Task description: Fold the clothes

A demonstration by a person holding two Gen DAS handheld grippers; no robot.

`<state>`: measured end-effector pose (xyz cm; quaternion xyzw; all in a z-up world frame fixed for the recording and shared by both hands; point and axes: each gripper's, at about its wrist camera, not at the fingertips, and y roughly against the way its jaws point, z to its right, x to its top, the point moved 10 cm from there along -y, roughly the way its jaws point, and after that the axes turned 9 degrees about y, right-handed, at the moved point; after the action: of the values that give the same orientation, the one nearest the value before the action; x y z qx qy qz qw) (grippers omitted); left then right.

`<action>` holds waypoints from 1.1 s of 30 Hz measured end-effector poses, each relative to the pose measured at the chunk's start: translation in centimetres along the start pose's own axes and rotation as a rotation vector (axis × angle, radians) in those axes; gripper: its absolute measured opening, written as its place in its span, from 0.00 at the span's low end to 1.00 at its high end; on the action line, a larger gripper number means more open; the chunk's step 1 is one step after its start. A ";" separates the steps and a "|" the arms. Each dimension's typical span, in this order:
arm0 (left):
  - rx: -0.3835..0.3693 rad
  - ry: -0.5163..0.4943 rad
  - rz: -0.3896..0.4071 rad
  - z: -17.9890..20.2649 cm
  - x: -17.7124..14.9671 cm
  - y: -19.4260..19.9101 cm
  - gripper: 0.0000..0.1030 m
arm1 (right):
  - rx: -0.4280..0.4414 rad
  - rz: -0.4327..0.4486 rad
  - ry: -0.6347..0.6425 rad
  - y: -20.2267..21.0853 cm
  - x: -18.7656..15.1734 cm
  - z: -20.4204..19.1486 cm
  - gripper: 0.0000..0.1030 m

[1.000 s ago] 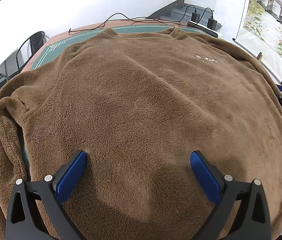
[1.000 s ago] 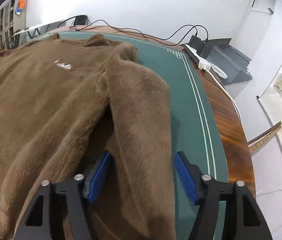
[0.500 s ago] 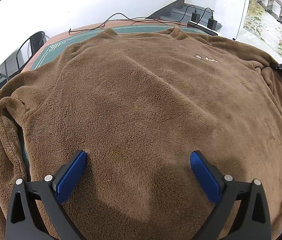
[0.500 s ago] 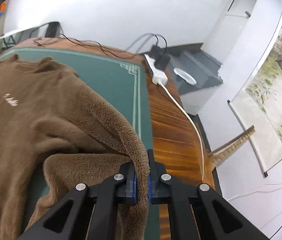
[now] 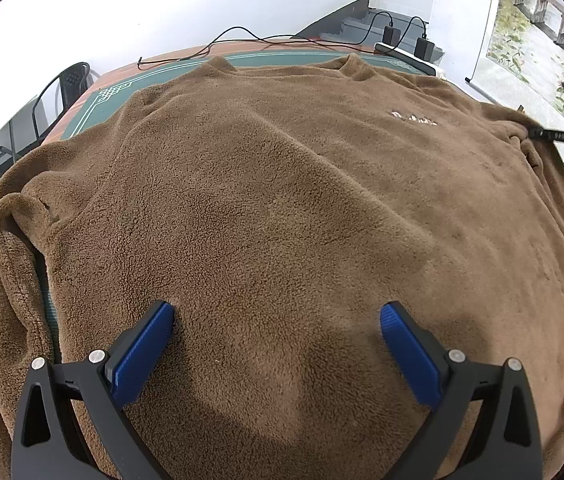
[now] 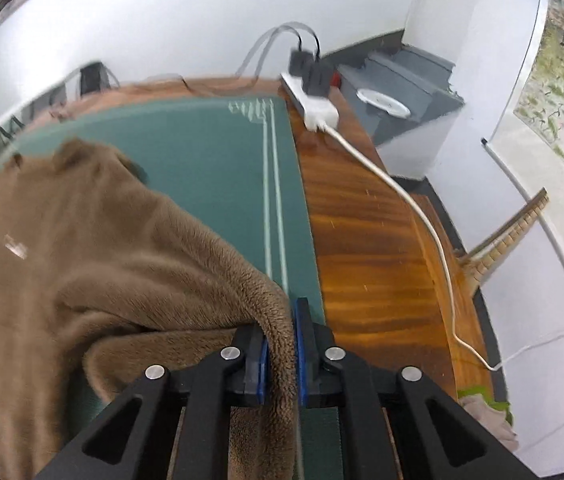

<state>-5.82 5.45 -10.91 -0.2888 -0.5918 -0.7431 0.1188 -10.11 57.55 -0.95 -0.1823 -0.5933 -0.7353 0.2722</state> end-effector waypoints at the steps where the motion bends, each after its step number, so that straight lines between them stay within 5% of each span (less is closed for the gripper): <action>1: -0.001 0.001 0.000 0.0 0.0 0.0 0.99 | -0.002 0.009 0.007 0.4 0.6 -0.2 0.14; 4: -0.003 0.003 0.001 0.0 0.0 0.1 1.00 | -0.023 0.035 0.042 1.5 2.4 -1.4 0.28; 6: -0.005 0.005 0.002 0.0 0.0 0.1 1.00 | -0.042 0.050 0.050 1.6 3.6 -1.9 0.73; 7: -0.006 0.006 0.002 0.0 0.0 0.1 1.00 | -0.056 0.062 0.046 1.5 4.1 -1.8 0.79; 12: -0.009 0.008 0.003 0.0 0.1 0.0 1.00 | -0.076 0.118 0.010 1.5 5.8 -1.7 0.79; 16: -0.010 0.009 0.003 -0.1 0.1 0.0 1.00 | -0.013 0.141 0.123 0.9 8.2 -6.6 0.79; 24: -0.017 0.014 0.004 -0.1 0.1 0.1 1.00 | 0.078 0.025 0.254 -6.8 12.5 -15.2 0.79; 33: -0.017 0.015 0.005 -0.1 0.1 0.1 1.00 | 0.008 -0.098 0.204 -13.3 12.3 -13.3 0.79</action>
<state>-5.88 5.39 -10.75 -0.2854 -0.5838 -0.7501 0.1225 -27.21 44.32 -7.02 -0.0765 -0.5736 -0.7601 0.2956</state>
